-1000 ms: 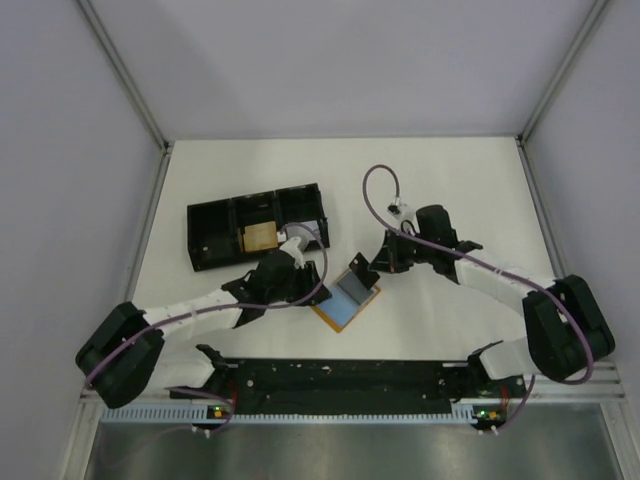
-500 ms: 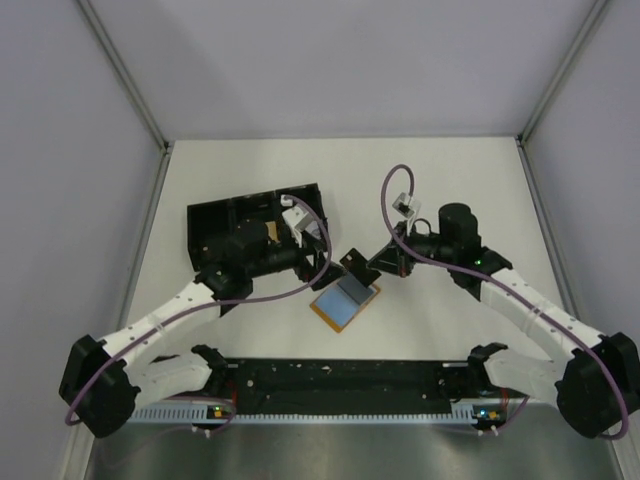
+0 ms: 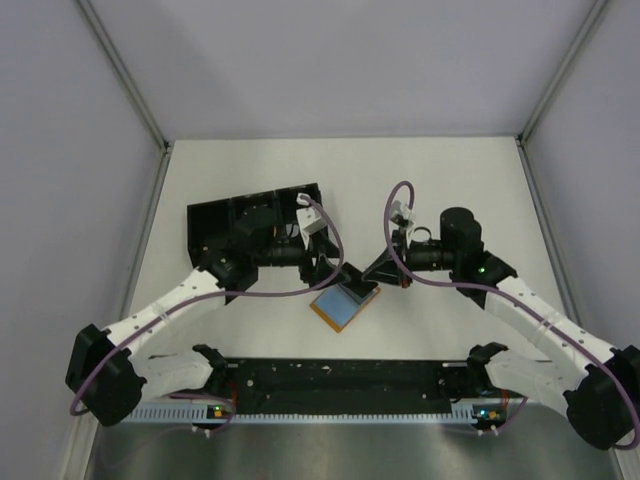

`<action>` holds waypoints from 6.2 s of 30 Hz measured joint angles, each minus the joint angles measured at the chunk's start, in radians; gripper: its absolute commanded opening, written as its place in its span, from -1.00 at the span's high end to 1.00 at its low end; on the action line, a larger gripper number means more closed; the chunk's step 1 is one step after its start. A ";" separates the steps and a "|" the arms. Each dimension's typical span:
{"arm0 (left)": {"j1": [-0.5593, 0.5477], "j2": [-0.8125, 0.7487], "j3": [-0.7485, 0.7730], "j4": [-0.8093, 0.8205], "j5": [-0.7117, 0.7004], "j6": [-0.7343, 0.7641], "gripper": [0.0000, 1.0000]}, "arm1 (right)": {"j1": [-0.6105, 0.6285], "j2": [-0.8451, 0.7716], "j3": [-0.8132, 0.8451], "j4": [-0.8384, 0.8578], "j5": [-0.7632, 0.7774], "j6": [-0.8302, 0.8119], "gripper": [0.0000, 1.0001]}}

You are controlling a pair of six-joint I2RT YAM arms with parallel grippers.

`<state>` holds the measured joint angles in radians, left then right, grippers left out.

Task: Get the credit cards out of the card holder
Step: Place the credit card in the storage box, then remove the credit card from the card holder.

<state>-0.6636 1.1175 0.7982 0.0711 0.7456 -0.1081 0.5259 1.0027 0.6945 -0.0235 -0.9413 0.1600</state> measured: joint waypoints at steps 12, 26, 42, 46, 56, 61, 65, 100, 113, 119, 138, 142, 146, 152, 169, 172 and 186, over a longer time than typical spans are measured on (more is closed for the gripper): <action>0.002 0.060 0.021 -0.047 0.147 0.002 1.00 | 0.002 -0.012 -0.014 0.022 -0.005 -0.011 0.56; 0.286 -0.106 0.005 -0.244 -0.187 -0.129 1.00 | 0.002 -0.071 -0.049 0.032 0.208 -0.015 -0.91; 0.776 -0.049 0.163 -0.624 -0.697 -0.110 1.00 | 0.002 -0.071 -0.102 0.041 0.298 0.006 -0.95; 0.788 0.080 0.224 -0.624 -0.746 -0.109 1.00 | 0.002 -0.071 -0.121 0.044 0.306 0.009 -0.95; 0.819 0.389 0.347 -0.594 -0.690 -0.112 1.00 | 0.002 -0.073 -0.132 0.046 0.312 0.018 -0.95; 0.826 0.488 0.375 -0.562 -0.613 -0.135 1.00 | 0.002 -0.073 -0.132 0.047 0.313 0.019 -0.95; 0.827 0.541 0.377 -0.545 -0.572 -0.156 1.00 | 0.002 -0.073 -0.132 0.056 0.313 0.019 -0.95; 0.436 0.011 0.230 -0.503 -0.553 -0.279 -0.43 | 0.002 0.126 -0.108 -0.030 0.418 0.033 -0.75; -0.008 0.151 -0.060 -0.240 -0.489 -0.471 -0.01 | 0.031 0.286 -0.078 -0.051 0.450 0.096 -0.43; -0.048 0.258 -0.098 -0.187 -0.465 -0.481 0.30 | 0.034 0.345 -0.071 -0.048 0.488 0.130 -0.35; -0.061 0.389 -0.120 -0.184 -0.422 -0.438 0.66 | 0.034 0.443 -0.071 -0.024 0.507 0.174 -0.11; -0.061 0.391 -0.120 -0.185 -0.421 -0.434 0.67 | 0.034 0.443 -0.071 -0.026 0.528 0.174 -0.11; -0.061 0.391 -0.119 -0.185 -0.421 -0.428 0.67 | 0.035 0.437 -0.071 -0.026 0.536 0.173 -0.11; -0.061 0.391 -0.119 -0.185 -0.421 -0.424 0.68 | 0.035 0.438 -0.071 -0.021 0.521 0.174 -0.08; -0.061 0.391 -0.119 -0.186 -0.421 -0.424 0.68 | 0.037 0.464 -0.070 0.009 0.460 0.184 0.30; -0.061 0.392 -0.119 -0.185 -0.421 -0.424 0.68 | 0.041 0.453 -0.070 0.009 0.440 0.185 0.31; -0.061 0.381 -0.131 -0.177 -0.431 -0.451 0.69 | 0.084 0.372 -0.049 0.017 0.346 0.185 0.29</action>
<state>-0.7246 1.4986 0.6674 -0.1062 0.3141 -0.5594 0.6094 1.3746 0.6453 -0.0067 -0.5957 0.3454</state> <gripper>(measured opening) 0.157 0.353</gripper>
